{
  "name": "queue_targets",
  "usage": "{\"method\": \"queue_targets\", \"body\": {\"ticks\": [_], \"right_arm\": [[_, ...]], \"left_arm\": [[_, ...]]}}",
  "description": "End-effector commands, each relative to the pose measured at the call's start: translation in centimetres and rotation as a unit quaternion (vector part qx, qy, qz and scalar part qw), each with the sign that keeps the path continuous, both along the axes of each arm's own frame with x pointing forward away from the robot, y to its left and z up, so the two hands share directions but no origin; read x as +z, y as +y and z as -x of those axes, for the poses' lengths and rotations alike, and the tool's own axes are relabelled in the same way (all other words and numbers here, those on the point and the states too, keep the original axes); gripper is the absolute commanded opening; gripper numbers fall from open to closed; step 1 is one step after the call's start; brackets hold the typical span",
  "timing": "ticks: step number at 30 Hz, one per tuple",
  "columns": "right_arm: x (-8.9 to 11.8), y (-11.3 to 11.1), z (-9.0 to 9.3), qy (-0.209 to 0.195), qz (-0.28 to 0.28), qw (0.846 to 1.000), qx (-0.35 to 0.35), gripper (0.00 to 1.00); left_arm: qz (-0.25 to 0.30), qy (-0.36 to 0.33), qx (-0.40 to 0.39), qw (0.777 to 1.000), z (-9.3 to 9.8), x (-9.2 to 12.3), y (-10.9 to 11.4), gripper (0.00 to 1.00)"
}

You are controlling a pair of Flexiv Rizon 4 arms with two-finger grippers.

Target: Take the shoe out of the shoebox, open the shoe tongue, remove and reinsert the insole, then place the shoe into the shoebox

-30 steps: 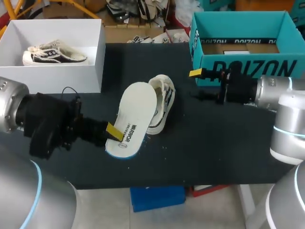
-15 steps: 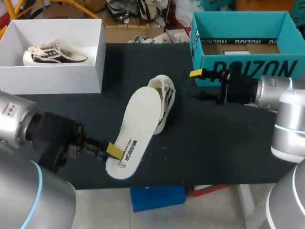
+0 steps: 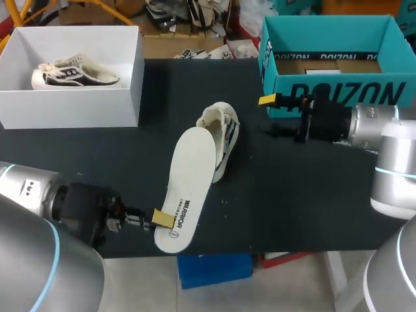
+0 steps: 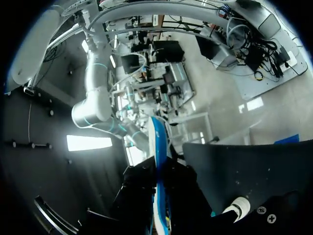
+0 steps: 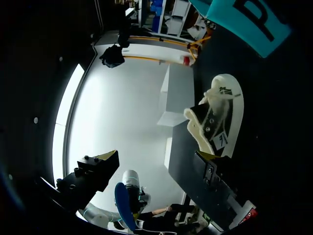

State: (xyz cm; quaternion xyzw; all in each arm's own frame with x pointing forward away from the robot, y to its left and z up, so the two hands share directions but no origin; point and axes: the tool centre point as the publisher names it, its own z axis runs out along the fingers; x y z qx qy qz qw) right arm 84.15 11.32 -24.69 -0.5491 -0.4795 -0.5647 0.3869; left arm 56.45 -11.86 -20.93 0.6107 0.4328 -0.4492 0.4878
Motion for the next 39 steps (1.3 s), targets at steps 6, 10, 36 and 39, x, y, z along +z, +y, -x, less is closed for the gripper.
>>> {"method": "queue_targets", "body": {"ticks": [6,10,36,39], "right_arm": [[0.0,0.1,0.1,0.000,0.001,1.000,-0.002,1.00],[0.0,0.1,0.1,0.000,0.001,1.000,-0.002,1.00],[0.0,0.1,0.1,0.000,0.001,1.000,-0.002,1.00],[0.0,0.1,0.1,0.000,0.001,1.000,-0.002,1.00]], "left_arm": [[0.013,0.010,0.038,0.999,-1.6,-2.7,-1.5,0.00],[0.007,0.018,0.051,0.998,-2.4,-4.1,-1.4,0.00],[0.010,0.010,0.058,0.998,-12.6,-6.1,-5.1,0.00],[0.005,0.008,0.064,0.998,-13.8,-6.2,-5.5,0.00]]}}
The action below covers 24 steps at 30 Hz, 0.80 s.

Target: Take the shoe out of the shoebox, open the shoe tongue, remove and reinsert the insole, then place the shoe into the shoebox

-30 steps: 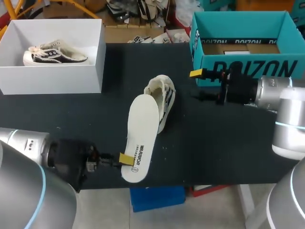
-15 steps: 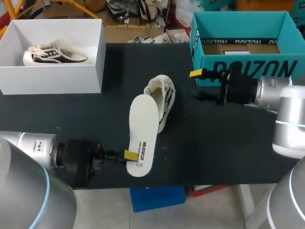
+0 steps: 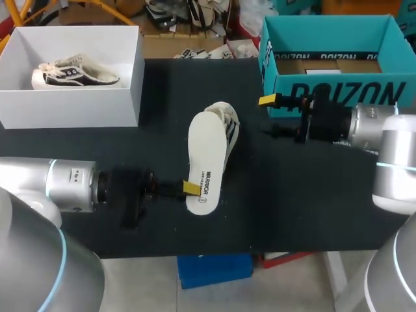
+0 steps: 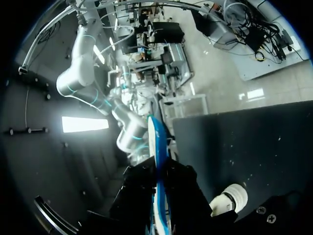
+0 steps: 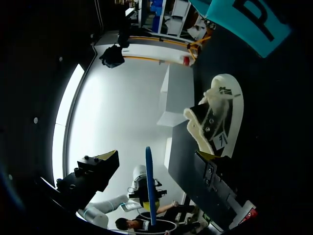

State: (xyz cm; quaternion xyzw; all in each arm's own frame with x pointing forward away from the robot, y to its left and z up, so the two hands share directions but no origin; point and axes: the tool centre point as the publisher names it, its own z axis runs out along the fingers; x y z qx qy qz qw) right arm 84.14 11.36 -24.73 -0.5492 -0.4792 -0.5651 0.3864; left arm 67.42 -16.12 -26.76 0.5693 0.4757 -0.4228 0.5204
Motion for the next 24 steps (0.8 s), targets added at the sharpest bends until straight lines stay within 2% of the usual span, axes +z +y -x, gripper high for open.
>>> {"method": "queue_targets", "body": {"ticks": [1,10,24], "right_arm": [[0.0,0.1,0.0,0.000,0.001,1.000,-0.001,1.00],[0.0,0.1,0.0,0.000,0.001,1.000,-0.001,1.00],[0.0,0.1,0.0,0.000,0.001,1.000,-0.001,1.00]], "left_arm": [[-0.004,0.001,0.001,1.000,-3.2,-0.5,-1.3,0.00],[-0.003,-0.007,0.002,1.000,-5.9,0.5,-2.6,0.00],[-0.008,-0.010,-0.004,1.000,-6.0,1.0,-2.7,0.00]]}}
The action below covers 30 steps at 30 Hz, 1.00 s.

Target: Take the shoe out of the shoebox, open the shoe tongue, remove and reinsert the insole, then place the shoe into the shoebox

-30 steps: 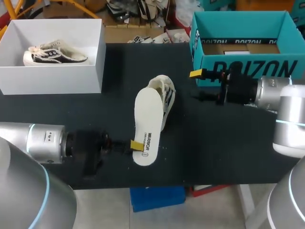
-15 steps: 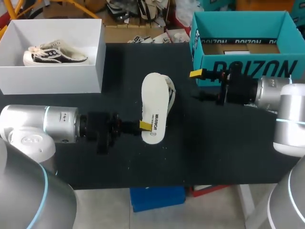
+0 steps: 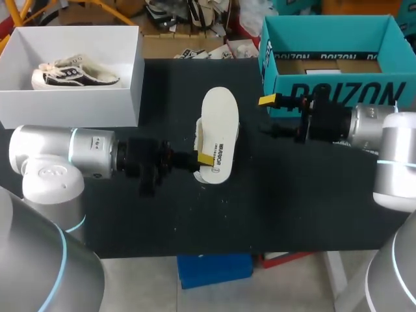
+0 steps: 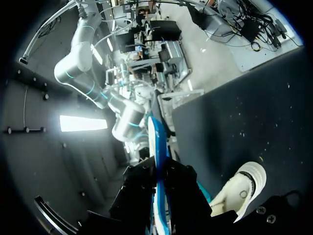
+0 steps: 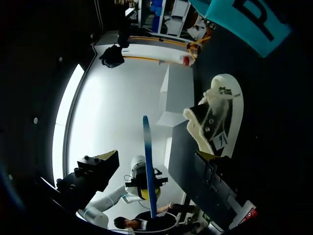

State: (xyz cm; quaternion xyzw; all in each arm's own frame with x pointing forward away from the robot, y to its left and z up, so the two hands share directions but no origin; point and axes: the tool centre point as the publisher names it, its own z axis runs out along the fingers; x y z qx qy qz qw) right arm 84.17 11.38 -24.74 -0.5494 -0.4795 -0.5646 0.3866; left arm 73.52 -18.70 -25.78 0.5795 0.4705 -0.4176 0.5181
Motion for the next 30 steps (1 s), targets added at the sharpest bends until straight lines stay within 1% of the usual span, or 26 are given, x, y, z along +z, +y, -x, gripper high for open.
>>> {"method": "queue_targets", "body": {"ticks": [1,10,11,14,17,19,20,22,23,28,30], "right_arm": [[0.0,0.1,0.1,0.000,0.000,1.000,-0.002,1.00],[0.0,0.1,0.1,0.000,0.000,1.000,-0.002,1.00],[0.0,0.1,0.1,0.000,0.000,1.000,-0.002,1.00],[0.0,0.1,0.1,0.000,0.000,1.000,-0.002,1.00],[0.0,0.1,0.1,0.000,0.000,1.000,-0.002,1.00],[0.0,0.1,0.1,0.000,0.000,1.000,-0.002,1.00],[0.0,0.1,0.1,0.000,0.000,1.000,-0.002,1.00],[0.0,0.1,0.1,0.000,0.000,1.000,-0.002,1.00],[0.0,0.1,0.1,0.000,0.000,1.000,-0.002,1.00],[0.0,0.1,0.1,0.000,0.000,1.000,-0.002,1.00],[0.0,0.1,0.1,0.000,0.000,1.000,-0.002,1.00]], "left_arm": [[-0.001,-0.001,0.002,1.000,0.1,0.0,-0.1,0.00],[-0.001,-0.001,0.002,1.000,0.1,0.0,-0.1,0.00],[0.001,0.001,0.007,1.000,0.0,-0.3,0.1,0.00],[-0.005,0.000,0.021,1.000,-0.4,-0.8,0.6,0.00],[-0.002,-0.006,0.019,1.000,-0.9,-0.8,0.9,0.00],[0.011,-0.002,0.029,1.000,-1.4,-0.8,1.2,0.00],[0.003,-0.012,0.026,1.000,-1.6,-0.7,1.3,0.00],[0.007,-0.005,0.027,1.000,-2.0,-0.6,1.5,0.00],[-0.002,-0.007,0.030,1.000,-2.2,-0.7,1.5,0.00],[-0.005,-0.005,0.030,1.000,-3.2,-1.0,1.5,0.00],[-0.005,-0.005,0.030,1.000,-3.2,-1.0,1.5,0.00]]}}
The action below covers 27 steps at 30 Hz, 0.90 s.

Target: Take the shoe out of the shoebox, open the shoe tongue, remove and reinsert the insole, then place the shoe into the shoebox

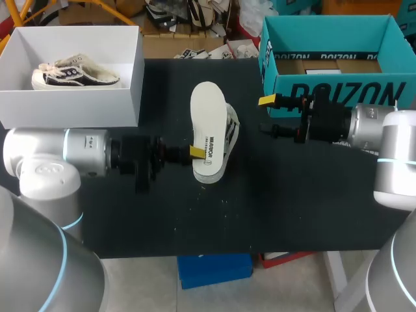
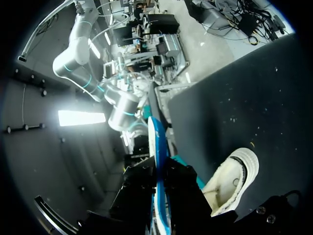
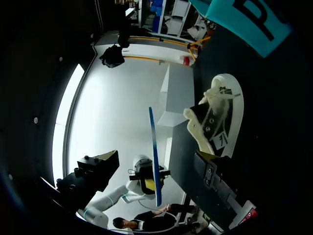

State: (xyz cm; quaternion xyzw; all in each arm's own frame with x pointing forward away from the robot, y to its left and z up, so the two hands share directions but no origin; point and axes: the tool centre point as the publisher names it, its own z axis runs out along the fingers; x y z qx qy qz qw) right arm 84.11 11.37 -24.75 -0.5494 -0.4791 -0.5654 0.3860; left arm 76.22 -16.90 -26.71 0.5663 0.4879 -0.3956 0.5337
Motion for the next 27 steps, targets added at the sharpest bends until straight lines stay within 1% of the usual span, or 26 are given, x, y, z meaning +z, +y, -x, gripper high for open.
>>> {"method": "queue_targets", "body": {"ticks": [1,6,11,17,22,27], "right_arm": [[0.0,0.1,0.0,0.000,0.001,1.000,-0.001,1.00],[0.0,0.1,0.0,0.000,0.001,1.000,-0.001,1.00],[-1.0,1.2,-0.5,-0.007,0.038,0.998,0.042,1.00],[-1.4,2.2,-0.9,-0.026,0.037,0.997,0.058,1.00],[-1.9,3.7,-0.6,-0.025,0.033,0.997,0.070,1.00],[-1.5,4.9,-0.6,-0.024,0.032,0.996,0.081,1.00]], "left_arm": [[-0.003,0.001,-0.004,1.000,-0.5,0.0,-0.3,0.00],[-0.003,0.001,-0.004,1.000,-0.5,0.0,-0.3,0.00],[-0.003,0.001,-0.004,1.000,-0.5,0.0,-0.3,0.00],[-0.003,0.001,-0.004,1.000,-0.5,0.0,-0.3,0.00],[-0.003,0.001,-0.004,1.000,-0.5,0.0,-0.3,0.00],[-0.003,0.001,-0.004,1.000,-0.5,0.0,-0.3,0.00]]}}
